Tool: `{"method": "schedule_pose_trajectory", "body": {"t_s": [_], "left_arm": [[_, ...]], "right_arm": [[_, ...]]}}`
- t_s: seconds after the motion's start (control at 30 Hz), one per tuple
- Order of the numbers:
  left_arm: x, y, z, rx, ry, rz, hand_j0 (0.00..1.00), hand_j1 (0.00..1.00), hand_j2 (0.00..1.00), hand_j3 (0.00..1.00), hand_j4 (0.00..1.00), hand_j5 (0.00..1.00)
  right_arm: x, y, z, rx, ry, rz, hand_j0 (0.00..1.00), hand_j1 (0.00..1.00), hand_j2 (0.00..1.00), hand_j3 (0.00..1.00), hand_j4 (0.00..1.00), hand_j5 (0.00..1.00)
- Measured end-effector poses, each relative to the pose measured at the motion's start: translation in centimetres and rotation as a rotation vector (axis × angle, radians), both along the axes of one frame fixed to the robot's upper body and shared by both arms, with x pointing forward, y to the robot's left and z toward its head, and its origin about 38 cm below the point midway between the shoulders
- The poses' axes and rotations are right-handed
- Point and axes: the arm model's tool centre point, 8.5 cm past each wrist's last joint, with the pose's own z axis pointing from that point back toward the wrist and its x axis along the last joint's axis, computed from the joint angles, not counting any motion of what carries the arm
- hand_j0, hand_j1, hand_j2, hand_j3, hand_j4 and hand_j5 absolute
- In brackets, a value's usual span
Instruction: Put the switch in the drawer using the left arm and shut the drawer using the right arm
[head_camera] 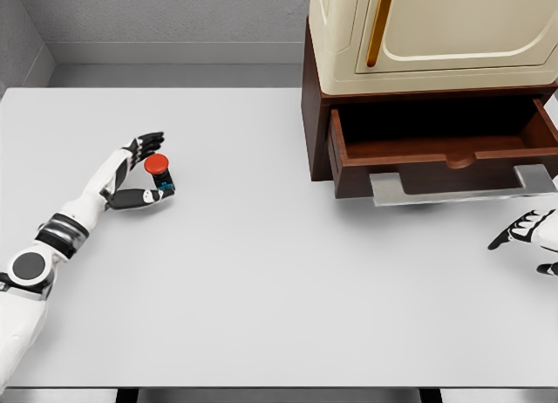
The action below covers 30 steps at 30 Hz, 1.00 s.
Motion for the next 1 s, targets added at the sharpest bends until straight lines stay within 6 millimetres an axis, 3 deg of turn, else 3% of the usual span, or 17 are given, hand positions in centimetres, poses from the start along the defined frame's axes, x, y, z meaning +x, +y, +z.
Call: {"method": "schedule_pose_trajectory", "body": {"t_s": [0.2, 0.37, 0.7, 1.0], "left_arm": [[-0.2, -0.2, -0.2, 0.003, 0.0, -0.009, 0.7, 0.7, 0.7, 0.7, 0.7, 0.7], [-0.3, -0.3, -0.2, 0.006, -0.009, -0.019, 0.53, 0.53, 0.53, 0.53, 0.53, 0.53], [-0.3, -0.6, 0.2, 0.016, -0.027, -0.033, 0.52, 0.52, 0.52, 0.52, 0.52, 0.52], [-0.2, -1.8, 2.5, 0.005, -0.094, -0.073, 0.49, 0.49, 0.49, 0.49, 0.49, 0.49]], "right_arm": [[0.0, 0.0, 0.0, 0.0, 0.0, 0.0, 0.76, 0.76, 0.76, 0.76, 0.76, 0.76], [0.0, 0.0, 0.0, -0.001, 0.0, 0.0, 0.76, 0.76, 0.76, 0.76, 0.76, 0.76], [0.0, 0.0, 0.1, -0.001, -0.001, 0.001, 0.76, 0.76, 0.76, 0.76, 0.76, 0.76], [0.0, 0.0, 0.0, 0.0, -0.001, 0.001, 0.76, 0.76, 0.76, 0.76, 0.76, 0.76]]}}
